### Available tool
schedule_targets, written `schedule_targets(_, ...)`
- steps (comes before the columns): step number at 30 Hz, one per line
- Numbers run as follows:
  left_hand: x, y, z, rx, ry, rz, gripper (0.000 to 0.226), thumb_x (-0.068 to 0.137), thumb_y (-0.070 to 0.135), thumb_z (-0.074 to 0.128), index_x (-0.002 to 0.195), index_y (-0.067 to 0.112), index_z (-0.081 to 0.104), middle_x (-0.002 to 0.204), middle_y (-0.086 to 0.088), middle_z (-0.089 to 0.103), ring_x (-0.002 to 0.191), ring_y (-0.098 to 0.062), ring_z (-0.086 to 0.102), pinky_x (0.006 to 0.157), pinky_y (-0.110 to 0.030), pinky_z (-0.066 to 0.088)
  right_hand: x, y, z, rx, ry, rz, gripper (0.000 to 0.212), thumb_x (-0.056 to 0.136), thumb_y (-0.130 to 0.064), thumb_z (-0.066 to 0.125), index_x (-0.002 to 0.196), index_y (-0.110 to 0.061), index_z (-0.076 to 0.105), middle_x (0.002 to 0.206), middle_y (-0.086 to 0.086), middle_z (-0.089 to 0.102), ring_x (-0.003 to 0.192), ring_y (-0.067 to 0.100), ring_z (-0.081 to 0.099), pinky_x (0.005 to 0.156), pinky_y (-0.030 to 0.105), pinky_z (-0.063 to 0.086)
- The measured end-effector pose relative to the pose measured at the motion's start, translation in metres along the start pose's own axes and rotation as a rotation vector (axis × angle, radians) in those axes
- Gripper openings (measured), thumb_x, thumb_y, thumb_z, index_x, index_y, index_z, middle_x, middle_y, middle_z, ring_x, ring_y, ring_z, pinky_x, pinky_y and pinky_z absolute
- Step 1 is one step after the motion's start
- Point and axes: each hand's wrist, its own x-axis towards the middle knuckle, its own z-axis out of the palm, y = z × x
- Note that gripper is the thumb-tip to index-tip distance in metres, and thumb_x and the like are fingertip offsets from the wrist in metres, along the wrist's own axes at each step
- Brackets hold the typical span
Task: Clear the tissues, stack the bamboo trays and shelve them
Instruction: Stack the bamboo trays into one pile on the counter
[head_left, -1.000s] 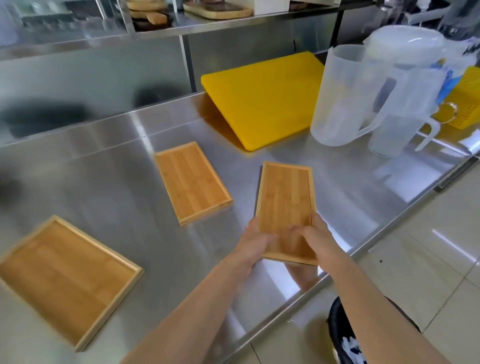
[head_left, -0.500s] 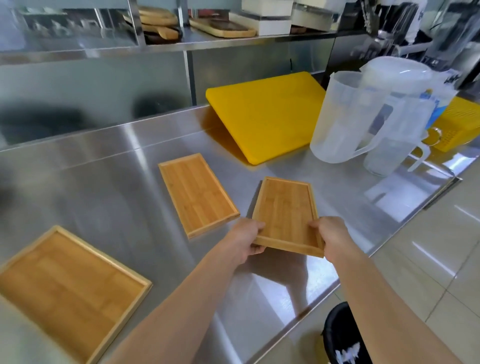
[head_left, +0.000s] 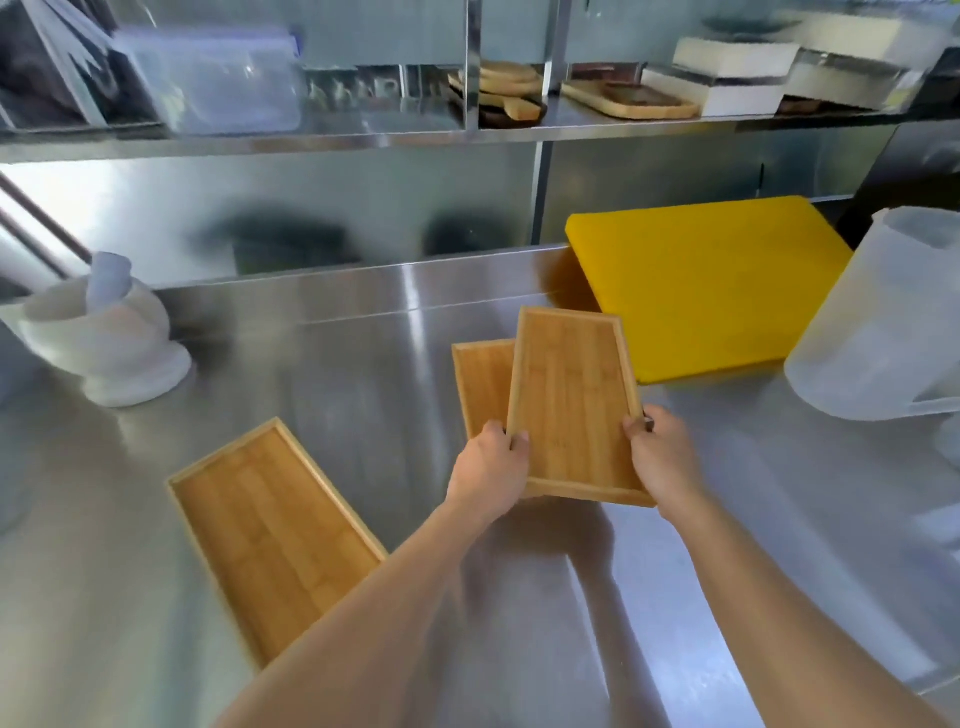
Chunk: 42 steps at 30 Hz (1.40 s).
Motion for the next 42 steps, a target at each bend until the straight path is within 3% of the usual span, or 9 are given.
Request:
schedule_targets(6, 0.025, -0.022, -0.002, 0.086, -0.04, -0.094, 0.038, 0.097, 0.035, 0.031, 0.104, 0.003, 0.05, 0.103, -0.017, 0.061, 0.087, -0.032, 0.059, 0.075, -0.041, 0.047, 0.025, -0.009, 0.03, -0.114, -0.131, -0.025, 0.032, 0.097, -0.023, 0.037, 0.123, -0.007, 0.047, 0.127, 0.015, 0.054, 0.116, 0.033, 0.051, 0.097, 0.043, 0.042)
schedule_targets(11, 0.031, -0.031, 0.01, 0.506, -0.035, -0.04, 0.036, 0.101, 0.017, 0.021, 0.127, 0.002, 0.041, 0.118, -0.018, 0.051, 0.096, -0.033, 0.057, 0.072, -0.038, 0.044, 0.046, 0.001, 0.047, -0.226, -0.234, -0.059, 0.033, 0.097, -0.024, 0.035, 0.123, -0.007, 0.046, 0.126, 0.016, 0.054, 0.114, 0.034, 0.052, 0.097, 0.044, 0.043)
schedule_targets(16, 0.039, -0.039, 0.016, 0.66, 0.058, -0.046, 0.034, 0.101, 0.024, 0.022, 0.11, 0.001, 0.045, 0.105, -0.017, 0.065, 0.094, -0.037, 0.064, 0.067, -0.039, 0.044, 0.065, 0.004, 0.06, -0.323, -0.273, -0.153, 0.03, 0.097, -0.021, 0.034, 0.117, -0.003, 0.049, 0.118, 0.019, 0.059, 0.108, 0.035, 0.055, 0.087, 0.038, 0.045)
schedule_targets(19, 0.042, -0.036, 0.021, 0.699, 0.091, -0.072, 0.028, 0.101, 0.019, 0.025, 0.112, 0.002, 0.045, 0.083, -0.009, 0.057, 0.095, -0.036, 0.065, 0.072, -0.04, 0.048, 0.073, 0.005, 0.068, -0.431, -0.276, -0.21, 0.029, 0.097, -0.021, 0.032, 0.112, -0.001, 0.048, 0.114, 0.021, 0.06, 0.104, 0.036, 0.057, 0.075, 0.034, 0.042)
schedule_targets(21, 0.046, -0.037, 0.021, 0.663, 0.097, -0.072, 0.026, 0.101, 0.015, 0.026, 0.114, 0.003, 0.045, 0.068, -0.002, 0.039, 0.095, -0.036, 0.064, 0.074, -0.039, 0.048, 0.075, 0.004, 0.072, -0.469, -0.266, -0.235, 0.029, 0.097, -0.021, 0.032, 0.112, -0.001, 0.048, 0.114, 0.02, 0.06, 0.102, 0.035, 0.058, 0.071, 0.031, 0.039)
schedule_targets(25, 0.051, -0.04, 0.028, 0.659, 0.119, -0.092, 0.031, 0.101, 0.023, 0.023, 0.11, 0.001, 0.043, 0.1, -0.014, 0.066, 0.09, -0.036, 0.065, 0.066, -0.038, 0.043, 0.081, 0.01, 0.074, -0.519, -0.267, -0.254, 0.029, 0.097, -0.021, 0.032, 0.114, -0.002, 0.046, 0.115, 0.018, 0.059, 0.102, 0.033, 0.059, 0.072, 0.033, 0.043)
schedule_targets(32, 0.049, -0.046, 0.034, 0.602, 0.175, -0.125, 0.031, 0.101, 0.03, 0.025, 0.107, 0.004, 0.04, 0.093, -0.017, 0.07, 0.082, -0.039, 0.066, 0.059, -0.036, 0.039, 0.086, 0.019, 0.076, -0.553, -0.298, -0.293, 0.032, 0.097, -0.023, 0.034, 0.12, -0.003, 0.044, 0.118, 0.016, 0.058, 0.105, 0.031, 0.058, 0.08, 0.037, 0.049)
schedule_targets(39, 0.042, -0.046, 0.031, 0.345, 0.311, -0.045, 0.032, 0.096, 0.032, 0.041, 0.118, 0.009, 0.042, 0.11, -0.012, 0.058, 0.091, -0.032, 0.059, 0.069, -0.038, 0.045, 0.089, 0.027, 0.073, -0.422, -0.325, -0.299, 0.042, 0.094, -0.034, 0.041, 0.127, -0.008, 0.04, 0.129, 0.013, 0.052, 0.112, 0.029, 0.054, 0.086, 0.04, 0.048)
schedule_targets(42, 0.033, -0.053, 0.03, 0.192, 0.232, 0.075, 0.048, 0.086, 0.042, 0.057, 0.124, 0.016, 0.042, 0.113, -0.003, 0.044, 0.085, -0.021, 0.052, 0.08, -0.033, 0.048, 0.085, 0.037, 0.063, -0.287, -0.387, -0.369, 0.05, 0.087, -0.045, 0.049, 0.128, -0.018, 0.04, 0.134, 0.008, 0.046, 0.117, 0.025, 0.05, 0.091, 0.041, 0.047)
